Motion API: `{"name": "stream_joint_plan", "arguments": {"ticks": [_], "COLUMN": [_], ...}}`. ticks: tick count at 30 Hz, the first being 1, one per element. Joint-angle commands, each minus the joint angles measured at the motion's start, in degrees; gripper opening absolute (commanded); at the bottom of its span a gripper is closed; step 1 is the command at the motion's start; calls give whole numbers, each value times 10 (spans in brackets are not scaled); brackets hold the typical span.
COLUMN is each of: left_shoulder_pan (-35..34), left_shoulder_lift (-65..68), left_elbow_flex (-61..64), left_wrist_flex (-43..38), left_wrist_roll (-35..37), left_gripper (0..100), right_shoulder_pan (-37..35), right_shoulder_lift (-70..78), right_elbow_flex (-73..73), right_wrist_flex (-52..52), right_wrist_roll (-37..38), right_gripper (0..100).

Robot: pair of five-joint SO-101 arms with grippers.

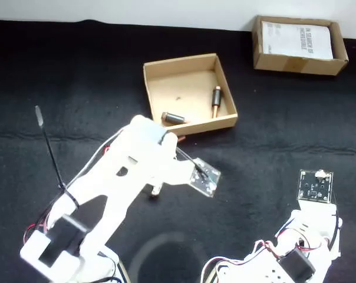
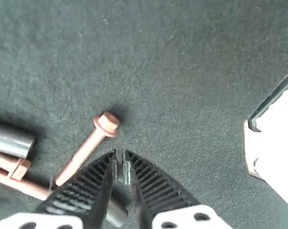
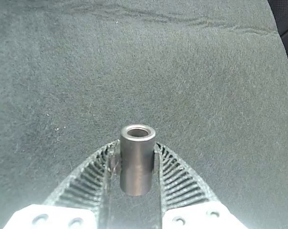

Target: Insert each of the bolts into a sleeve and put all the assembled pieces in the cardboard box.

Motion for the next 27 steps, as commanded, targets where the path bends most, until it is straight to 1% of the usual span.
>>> {"name": "stream_joint_plan", "arguments": {"ticks": [1,3,5,13,21,24,27], "left_shoulder_pan": [-15,-22,-29,-50,-49,-58,-63], "left_shoulder_lift": [24,49,75,182,240,249,260], "left_elbow_flex": [-49,-73,-99,-176,-174,-174,-177], "left_wrist_flex": [-2,-2,-2,2,3,3,-2], "left_wrist_roll": [-47,-47,-47,-52,-55,-86,-92], "left_gripper": [73,119,143,143,143,143,143], "right_shoulder_pan": [5,3,2,2,2,2,1], "right_shoulder_lift": [-7,-7,-7,-7,-7,-7,-7], "right_elbow_flex": [-1,-1,-1,-1,-1,-1,-1], "right_wrist_flex": [-11,-11,-11,-12,-19,-31,-31], "right_wrist_roll": [7,7,7,7,7,7,7], "right_gripper": [8,8,8,8,8,8,8]}}
